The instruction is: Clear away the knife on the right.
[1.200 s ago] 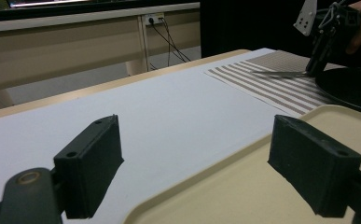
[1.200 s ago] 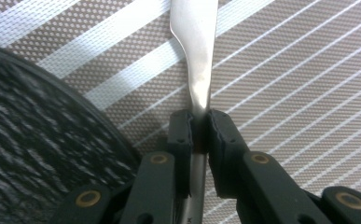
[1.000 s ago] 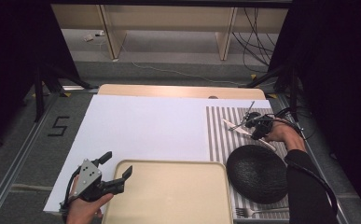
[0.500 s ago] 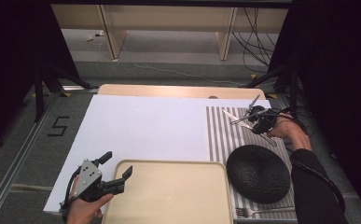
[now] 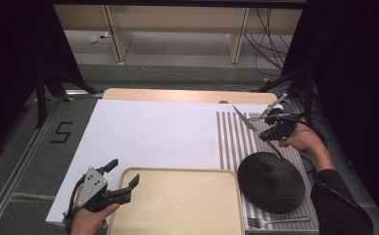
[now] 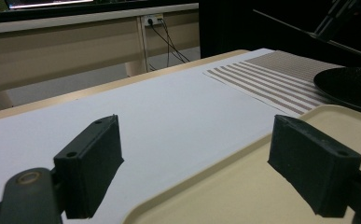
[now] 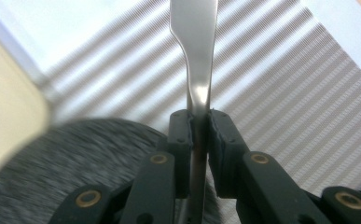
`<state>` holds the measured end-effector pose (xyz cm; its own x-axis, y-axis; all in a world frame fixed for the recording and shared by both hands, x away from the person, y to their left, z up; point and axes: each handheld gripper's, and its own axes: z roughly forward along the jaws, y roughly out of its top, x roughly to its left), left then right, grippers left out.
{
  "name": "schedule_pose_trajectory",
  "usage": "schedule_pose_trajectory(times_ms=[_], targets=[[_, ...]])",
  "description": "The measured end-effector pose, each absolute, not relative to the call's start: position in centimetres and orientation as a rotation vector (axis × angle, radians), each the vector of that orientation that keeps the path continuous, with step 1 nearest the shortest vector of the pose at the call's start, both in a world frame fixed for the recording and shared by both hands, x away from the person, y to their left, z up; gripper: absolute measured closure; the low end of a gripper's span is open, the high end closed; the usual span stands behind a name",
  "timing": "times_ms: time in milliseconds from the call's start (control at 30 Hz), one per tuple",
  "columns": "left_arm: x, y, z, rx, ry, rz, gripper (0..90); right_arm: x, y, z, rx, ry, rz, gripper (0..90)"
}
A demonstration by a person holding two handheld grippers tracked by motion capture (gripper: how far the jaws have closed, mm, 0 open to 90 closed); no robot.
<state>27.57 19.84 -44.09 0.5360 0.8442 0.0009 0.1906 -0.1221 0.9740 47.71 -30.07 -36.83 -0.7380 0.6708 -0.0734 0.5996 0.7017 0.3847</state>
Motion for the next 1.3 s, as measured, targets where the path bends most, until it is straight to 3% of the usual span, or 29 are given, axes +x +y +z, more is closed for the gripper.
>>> schedule_pose_trajectory(times_ms=[467,1300], targets=[[27.5,19.9,-44.0,1.620,0.896,0.710,16.7,43.2,-26.6,-35.6,0.996,2.690,0.775,80.8],[27.5,19.9,-44.0,1.616,0.892,0.709,16.7,37.9,-24.6,-37.0,1.038,2.653,1.014,80.8]])
